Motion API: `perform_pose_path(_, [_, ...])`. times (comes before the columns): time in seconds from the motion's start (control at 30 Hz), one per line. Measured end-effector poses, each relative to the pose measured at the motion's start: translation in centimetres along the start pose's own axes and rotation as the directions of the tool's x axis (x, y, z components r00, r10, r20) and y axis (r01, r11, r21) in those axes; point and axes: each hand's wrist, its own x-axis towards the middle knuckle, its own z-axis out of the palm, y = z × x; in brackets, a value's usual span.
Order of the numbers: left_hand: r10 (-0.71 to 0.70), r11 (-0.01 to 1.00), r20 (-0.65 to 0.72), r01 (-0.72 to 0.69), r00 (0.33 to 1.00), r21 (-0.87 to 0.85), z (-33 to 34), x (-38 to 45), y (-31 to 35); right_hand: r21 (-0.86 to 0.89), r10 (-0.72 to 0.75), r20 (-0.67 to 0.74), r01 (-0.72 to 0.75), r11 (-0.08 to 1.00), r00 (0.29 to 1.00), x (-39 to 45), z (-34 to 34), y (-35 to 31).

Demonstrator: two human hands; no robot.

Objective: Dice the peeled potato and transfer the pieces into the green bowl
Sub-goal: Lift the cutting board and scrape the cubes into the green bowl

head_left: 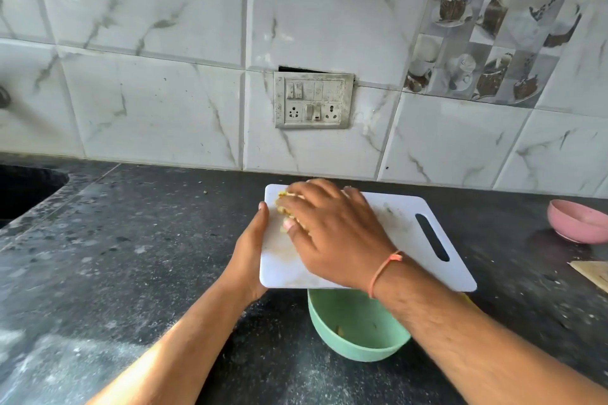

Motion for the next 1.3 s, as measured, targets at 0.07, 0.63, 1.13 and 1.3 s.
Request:
perform_pose_path(0.07, [0.006, 1.0, 0.009, -0.006, 1.0, 0.006, 0.1, -0.1, 0.3, -0.028, 0.006, 0.058, -0.004, 1.0, 0.998, 1.0, 1.2, -1.5])
perform_pose_path(0.63, [-0.034, 0.999, -0.033, 0.034, 0.999, -0.006, -0.7, 0.2, 0.2, -0.066, 0.112, 0.074, -0.108, 0.992, 0.991, -2.6, 2.1, -2.6])
perform_pose_path(1.13, [-0.054, 0.998, -0.042, 0.052, 0.998, -0.034, -0.8, 0.6, -0.2, 0.052, 0.229, 0.103, -0.235, 0.971, 0.968, -8.1, -1.5, -1.6])
perform_pose_path(1.3, [-0.054, 0.998, -0.035, 0.052, 0.998, -0.046, -1.0, 0.6, -0.1, 0.264, 0.366, -0.059, -0.339, 0.903, 0.929, -8.2, -2.1, 1.7])
